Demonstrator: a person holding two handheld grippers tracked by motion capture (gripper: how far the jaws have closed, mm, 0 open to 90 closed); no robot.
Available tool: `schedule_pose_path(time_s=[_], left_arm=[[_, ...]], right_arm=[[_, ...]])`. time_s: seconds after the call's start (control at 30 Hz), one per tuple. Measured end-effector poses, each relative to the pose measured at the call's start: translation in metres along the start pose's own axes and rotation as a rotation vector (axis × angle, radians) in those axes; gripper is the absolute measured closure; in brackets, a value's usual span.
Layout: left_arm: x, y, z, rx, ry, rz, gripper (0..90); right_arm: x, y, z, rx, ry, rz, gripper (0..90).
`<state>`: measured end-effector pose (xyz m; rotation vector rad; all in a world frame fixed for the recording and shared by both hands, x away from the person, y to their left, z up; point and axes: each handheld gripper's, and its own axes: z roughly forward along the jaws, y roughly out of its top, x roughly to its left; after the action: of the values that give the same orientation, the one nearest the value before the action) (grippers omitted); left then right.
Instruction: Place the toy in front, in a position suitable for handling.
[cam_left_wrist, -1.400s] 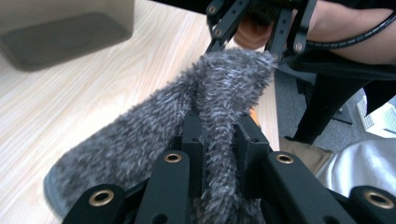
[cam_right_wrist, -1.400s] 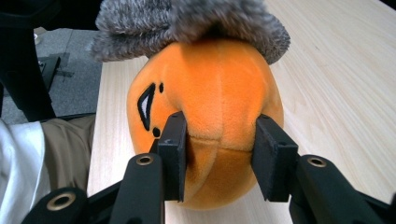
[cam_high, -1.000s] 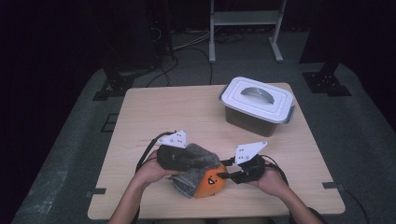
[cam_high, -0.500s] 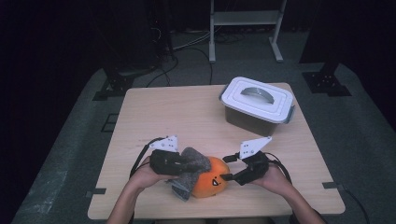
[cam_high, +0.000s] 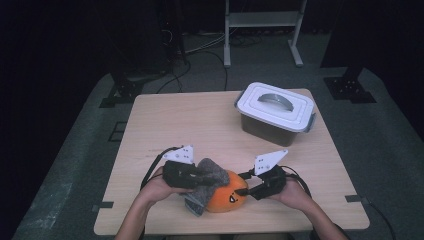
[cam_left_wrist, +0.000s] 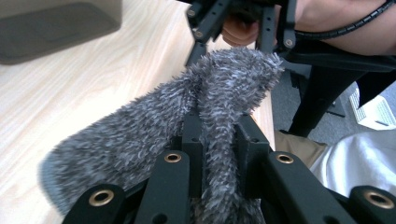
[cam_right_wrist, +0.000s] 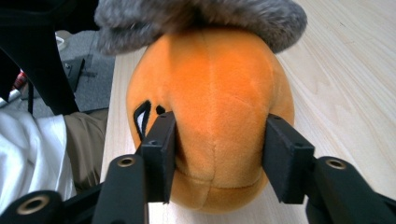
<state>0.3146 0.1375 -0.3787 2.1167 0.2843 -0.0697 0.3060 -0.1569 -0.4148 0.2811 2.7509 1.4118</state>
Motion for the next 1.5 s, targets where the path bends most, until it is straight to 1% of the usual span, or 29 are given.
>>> schedule_pose_path(time_s=[0.07,0.13,0.23,0.27,0.3,0.37,0.43,0.5,0.6,0.67,0.7,0.73,0.77,0.8,0.83,0.9,1.0,1.07,1.17,1.23,1.27,1.3,1.37,1.43,1.5], left_arm=[[0.003,-0.003,-0.002,0.004,0.004,-0.013,76.8],[0.005,-0.009,-0.003,-0.002,-0.001,-0.036,76.8],[0.007,-0.016,-0.004,-0.013,-0.006,-0.058,76.8],[0.007,-0.018,-0.005,-0.019,-0.011,-0.062,76.8],[0.007,-0.018,-0.004,-0.015,-0.012,-0.061,76.8],[0.005,-0.019,-0.003,-0.011,-0.008,-0.061,76.8],[0.004,-0.019,-0.003,-0.013,-0.020,-0.060,76.8],[0.002,-0.018,-0.001,-0.012,-0.032,-0.050,76.9],[0.000,-0.017,0.001,-0.010,-0.042,-0.044,76.8],[0.000,-0.016,0.002,-0.011,-0.039,-0.041,76.8],[0.000,-0.015,0.003,-0.013,-0.036,-0.043,76.9],[0.001,-0.014,0.002,-0.013,-0.036,-0.040,76.9],[0.001,-0.013,0.002,-0.020,-0.037,-0.046,76.9],[0.002,-0.010,0.002,-0.022,-0.036,-0.042,77.0],[0.003,-0.008,0.001,-0.021,-0.035,-0.040,77.1],[0.004,-0.003,0.000,-0.020,-0.025,-0.032,77.1],[0.007,0.005,-0.003,-0.030,-0.004,-0.023,77.0],[0.009,0.009,-0.004,-0.037,0.002,-0.022,77.1],[0.012,0.010,0.000,-0.028,0.001,-0.023,77.0],[0.013,0.006,0.004,-0.017,-0.006,-0.032,77.0],[0.014,0.003,0.005,-0.024,-0.009,-0.044,77.0],[0.014,0.000,0.005,-0.031,-0.010,-0.054,77.0],[0.015,-0.005,0.004,-0.027,-0.005,-0.062,77.0],[0.016,-0.011,0.002,-0.014,0.001,-0.073,76.9],[0.016,-0.016,0.001,-0.007,-0.002,-0.084,76.9]], right_arm=[[0.002,-0.001,-0.002,0.006,-0.001,-0.012,50.5],[0.002,-0.004,-0.004,0.013,0.001,-0.022,50.9],[0.001,-0.008,-0.006,0.010,0.016,-0.015,50.1],[0.000,-0.008,-0.007,0.011,0.019,-0.008,47.6],[0.000,-0.006,-0.007,0.012,0.026,0.006,42.7],[0.000,-0.003,-0.007,0.009,0.009,0.020,34.1],[0.000,0.000,-0.006,-0.003,0.003,0.035,28.4],[0.000,0.002,-0.005,-0.012,0.005,0.044,26.2],[0.000,0.001,0.000,-0.004,0.020,0.054,24.5],[0.000,0.000,0.003,-0.003,0.025,0.067,25.6],[0.000,-0.001,0.004,-0.003,0.024,0.071,30.7],[0.001,0.000,0.003,0.000,0.014,0.056,36.6],[0.002,0.000,0.002,0.000,0.004,0.038,42.4],[0.003,0.002,0.000,0.000,-0.009,0.016,46.4],[0.004,0.003,-0.001,-0.002,-0.025,-0.004,49.4],[0.004,0.007,-0.002,-0.009,-0.056,-0.029,52.1],[0.002,0.013,-0.005,-0.035,-0.095,-0.058,53.0],[-0.001,0.016,-0.007,-0.052,-0.104,-0.067,52.8],[-0.005,0.013,-0.005,-0.050,-0.080,-0.058,52.4],[-0.004,0.008,-0.001,-0.034,-0.069,-0.062,52.0],[-0.004,0.005,-0.002,-0.038,-0.065,-0.055,51.7],[-0.005,0.003,-0.003,-0.033,-0.062,-0.051,51.6],[-0.005,-0.002,-0.007,-0.021,-0.059,-0.047,51.0],[-0.005,-0.007,-0.009,-0.017,-0.053,-0.032,50.2],[-0.006,-0.013,-0.012,-0.014,-0.049,-0.006,46.6]])
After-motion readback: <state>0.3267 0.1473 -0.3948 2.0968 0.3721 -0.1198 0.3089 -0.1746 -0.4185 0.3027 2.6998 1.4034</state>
